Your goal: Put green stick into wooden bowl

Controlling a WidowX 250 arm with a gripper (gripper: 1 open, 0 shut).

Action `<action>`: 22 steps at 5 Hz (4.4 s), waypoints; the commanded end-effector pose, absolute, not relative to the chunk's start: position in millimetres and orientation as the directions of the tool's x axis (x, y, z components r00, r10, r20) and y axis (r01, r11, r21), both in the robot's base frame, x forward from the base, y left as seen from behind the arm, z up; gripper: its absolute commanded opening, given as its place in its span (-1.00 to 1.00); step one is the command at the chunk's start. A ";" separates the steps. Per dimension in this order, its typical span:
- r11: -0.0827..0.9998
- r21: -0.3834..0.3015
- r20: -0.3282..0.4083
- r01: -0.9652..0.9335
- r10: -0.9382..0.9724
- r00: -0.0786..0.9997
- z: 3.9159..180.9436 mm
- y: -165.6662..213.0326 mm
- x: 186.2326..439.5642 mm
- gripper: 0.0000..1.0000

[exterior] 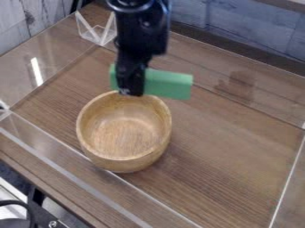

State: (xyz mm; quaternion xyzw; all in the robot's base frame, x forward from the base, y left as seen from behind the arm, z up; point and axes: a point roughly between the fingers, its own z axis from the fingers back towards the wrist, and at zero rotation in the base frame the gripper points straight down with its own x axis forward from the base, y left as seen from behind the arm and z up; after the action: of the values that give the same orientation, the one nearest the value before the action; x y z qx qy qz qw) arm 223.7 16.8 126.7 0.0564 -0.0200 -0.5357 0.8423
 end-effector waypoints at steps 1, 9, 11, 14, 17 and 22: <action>0.435 0.138 -0.009 0.890 -0.898 0.440 123.9 4.5 221.5 -1.00; 0.795 0.134 -0.010 0.591 -0.596 0.803 91.3 40.3 231.4 -1.00; 0.769 0.127 -0.006 0.626 -0.630 0.776 86.8 47.7 233.2 -1.00; 0.789 0.117 -0.008 0.603 -0.606 0.795 79.7 48.3 228.3 -1.00; 0.776 0.102 -0.009 0.623 -0.625 0.780 66.6 33.0 233.8 1.00; 0.847 0.084 0.039 0.525 -0.529 0.848 96.9 31.9 246.5 1.00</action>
State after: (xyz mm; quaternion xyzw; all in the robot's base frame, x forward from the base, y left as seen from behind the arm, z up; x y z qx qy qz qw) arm 236.4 30.0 84.1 0.0257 -0.0041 -0.2777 0.9603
